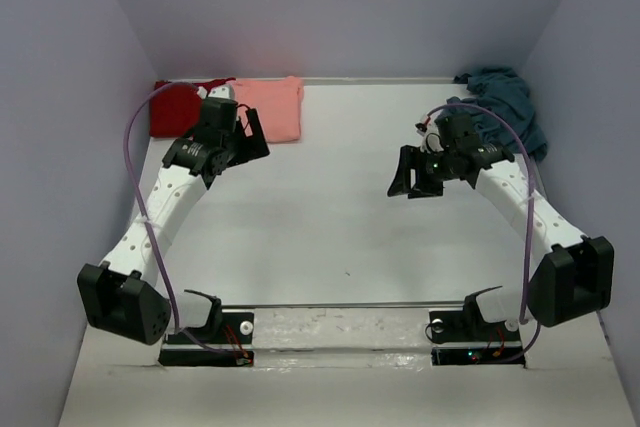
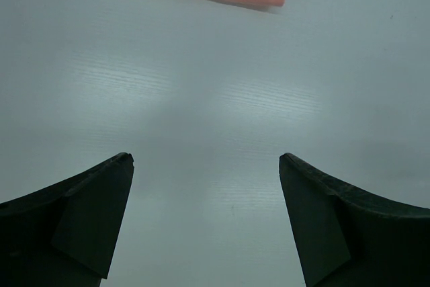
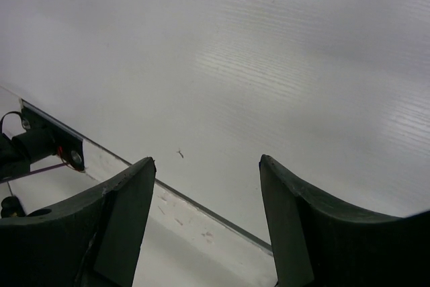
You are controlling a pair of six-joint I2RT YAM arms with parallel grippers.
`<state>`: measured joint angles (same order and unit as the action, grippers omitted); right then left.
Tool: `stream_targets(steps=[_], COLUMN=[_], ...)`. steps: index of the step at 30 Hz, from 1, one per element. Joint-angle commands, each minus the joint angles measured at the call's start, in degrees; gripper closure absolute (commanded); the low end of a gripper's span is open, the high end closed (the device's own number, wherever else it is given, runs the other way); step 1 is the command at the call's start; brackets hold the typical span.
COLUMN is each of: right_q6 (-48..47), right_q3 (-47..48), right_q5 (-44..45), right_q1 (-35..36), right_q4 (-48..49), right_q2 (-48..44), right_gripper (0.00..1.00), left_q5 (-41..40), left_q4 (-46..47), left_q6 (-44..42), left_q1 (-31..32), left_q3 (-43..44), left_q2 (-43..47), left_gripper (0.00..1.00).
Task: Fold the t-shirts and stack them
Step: Reset both grippers
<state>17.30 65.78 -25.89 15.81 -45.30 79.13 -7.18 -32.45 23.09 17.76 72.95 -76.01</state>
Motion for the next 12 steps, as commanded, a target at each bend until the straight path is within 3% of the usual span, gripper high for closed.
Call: stream_targets(steps=[1,12], right_q6=[-0.7,0.1], right_q3=[-0.4,-2.2], right_q5=[2.0,2.2], right_q1=[-0.3,-0.3], right_q4=[3.0,3.0], right_q2=[-4.1,-6.6], right_gripper=[0.31,0.31], left_q5=[-0.6,0.2], left_q4=[0.3,0.5], left_q6=[1.8,0.9], left_q1=[-0.2,-0.1], left_q3=[-4.6,-6.1], left_q2=[3.4,3.6], left_gripper=[0.01,0.01])
